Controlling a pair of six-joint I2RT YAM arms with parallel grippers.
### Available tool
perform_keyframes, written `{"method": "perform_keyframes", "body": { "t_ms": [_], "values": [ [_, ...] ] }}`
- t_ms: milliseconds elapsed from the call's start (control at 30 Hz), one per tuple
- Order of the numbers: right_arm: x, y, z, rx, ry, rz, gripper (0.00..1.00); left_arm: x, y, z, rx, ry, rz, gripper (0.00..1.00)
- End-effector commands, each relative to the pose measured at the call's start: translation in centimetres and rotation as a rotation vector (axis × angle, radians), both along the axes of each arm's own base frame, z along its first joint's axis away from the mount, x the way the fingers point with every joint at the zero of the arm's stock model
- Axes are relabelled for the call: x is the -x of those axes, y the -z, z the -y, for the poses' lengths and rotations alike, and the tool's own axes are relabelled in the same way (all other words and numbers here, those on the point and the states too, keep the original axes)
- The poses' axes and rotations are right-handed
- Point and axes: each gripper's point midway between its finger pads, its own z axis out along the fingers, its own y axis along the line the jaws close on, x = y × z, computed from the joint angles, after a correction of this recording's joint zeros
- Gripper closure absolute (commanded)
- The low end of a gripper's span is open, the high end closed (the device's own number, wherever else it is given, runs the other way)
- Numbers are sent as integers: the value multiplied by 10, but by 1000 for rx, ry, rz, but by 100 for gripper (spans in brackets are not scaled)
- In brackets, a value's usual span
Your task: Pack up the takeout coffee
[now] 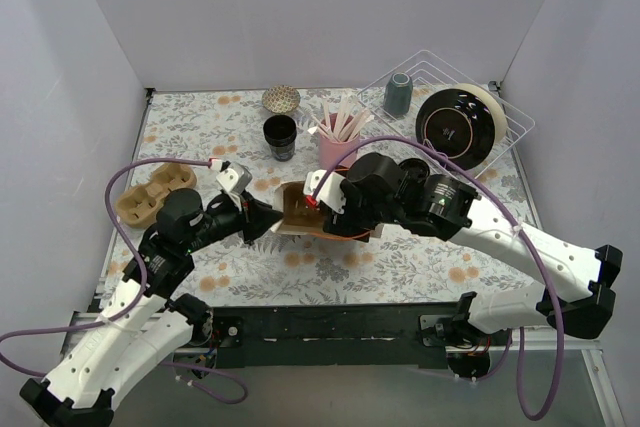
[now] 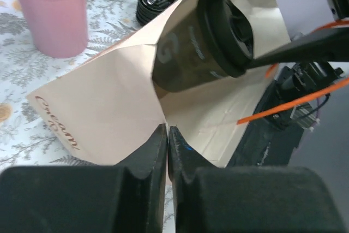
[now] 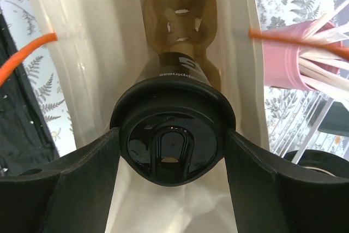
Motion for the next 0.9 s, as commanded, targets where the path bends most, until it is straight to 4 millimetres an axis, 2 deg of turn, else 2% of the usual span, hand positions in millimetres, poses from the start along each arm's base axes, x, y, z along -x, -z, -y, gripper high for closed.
{"method": "perform_keyframes", "body": {
  "t_ms": [0, 67, 167, 200, 233, 267, 300, 333, 467, 633, 767, 867],
  "values": [
    [11, -6, -2, -58, -18, -26, 92, -14, -28, -13, 44, -133, 37, 82],
    [13, -2, -6, -65, -21, -37, 92, -13, -33, -12, 53, -127, 32, 78],
    [13, 0, -10, -69, -25, -40, 92, -15, -45, -10, 55, -126, 32, 56],
    [13, 1, -11, -68, -29, -44, 92, -16, -44, -12, 38, -134, 25, 51],
    [14, 2, -12, -67, -33, -45, 92, -24, -52, -15, 17, -159, 51, 45],
    [14, 3, -12, -66, -37, -49, 92, -27, -55, -17, 1, -175, 60, 43],
    [16, 4, -13, -65, -43, -55, 93, -30, -55, -19, -17, -186, 61, 41],
    [16, 5, -13, -62, -42, -56, 93, -34, -65, -19, -27, -193, 84, 39],
    [14, 2, -13, -68, -31, -46, 93, -39, -73, -18, -128, -137, 176, 37],
    [16, 3, -15, -77, -32, -61, 93, -25, -77, -6, -144, -9, 211, 34],
    [15, 4, -14, -84, -28, -56, 94, -20, -74, 1, -160, 67, 225, 32],
    [16, 4, -13, -85, -30, -53, 94, -23, -65, 4, -201, 103, 248, 32]
  ]
}}
